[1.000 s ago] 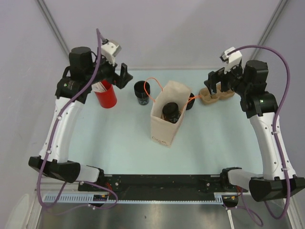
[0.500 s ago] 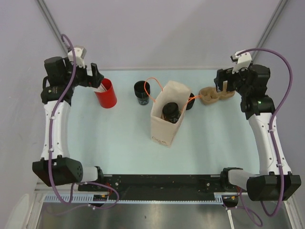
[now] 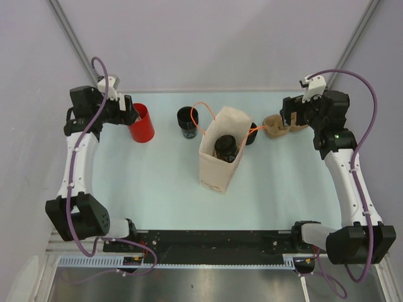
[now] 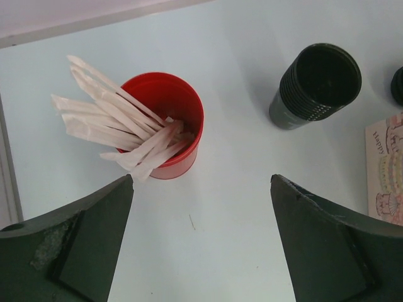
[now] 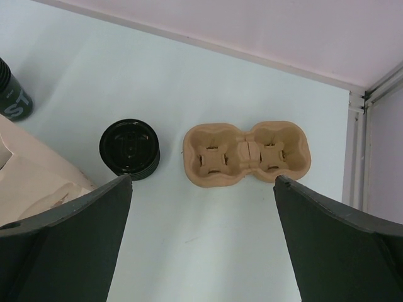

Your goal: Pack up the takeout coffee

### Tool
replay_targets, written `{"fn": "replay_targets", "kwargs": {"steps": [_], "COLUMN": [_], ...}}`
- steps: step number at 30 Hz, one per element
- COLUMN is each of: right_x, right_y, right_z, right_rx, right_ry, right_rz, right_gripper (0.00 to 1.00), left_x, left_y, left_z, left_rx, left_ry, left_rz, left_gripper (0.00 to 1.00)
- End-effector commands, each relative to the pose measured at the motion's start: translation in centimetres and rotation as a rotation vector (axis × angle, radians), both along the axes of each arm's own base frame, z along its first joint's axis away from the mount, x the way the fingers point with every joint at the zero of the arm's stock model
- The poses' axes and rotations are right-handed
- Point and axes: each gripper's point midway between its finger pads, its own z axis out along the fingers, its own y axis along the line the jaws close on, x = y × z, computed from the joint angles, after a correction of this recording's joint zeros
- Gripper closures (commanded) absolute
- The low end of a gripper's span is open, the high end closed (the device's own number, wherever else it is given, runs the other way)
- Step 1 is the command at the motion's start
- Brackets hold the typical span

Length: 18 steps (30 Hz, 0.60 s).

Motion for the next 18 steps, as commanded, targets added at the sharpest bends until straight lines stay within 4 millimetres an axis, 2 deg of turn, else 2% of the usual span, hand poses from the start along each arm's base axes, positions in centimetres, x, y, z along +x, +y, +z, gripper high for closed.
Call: {"fn": "replay_targets", "kwargs": {"steps": [1,6,10,11,18], "right_x": [0.6,0.4,0.4,0.5,0.4], "right_y": [0.2,0.7,0.9,0.0,0.0], "right_z": [0.9,0.4,0.3,0.2,-0.2], "right_rx": [0.006,0.020,0.023,0.025,0.037], "right_ry": [-0.047,-0.032,-0.028,-0.024,-0.012], "right_rz": [0.010,0.039,0.048,0.026,0.040], "right_gripper": [0.00,0.00,0.00,0.00,0.00], "left_x": [-0.1,0.4,1.0,1.2,2.0], "left_y": [-0.1,0.1,0.4,0.5,1.2], "left_z": [0.2,-1.2,-1.3,-1.0,-1.6], "left_rx": [0.025,0.022,0.029,0.033,0.049], "left_ry": [-0.040,-0.015,-0.009,-0.020,-0.018], "left_rz": [-0.029,-0.027,-0.021,-0.016,0.012], "left_gripper": [0.07,0.11,0.13,0.13,0.15]}}
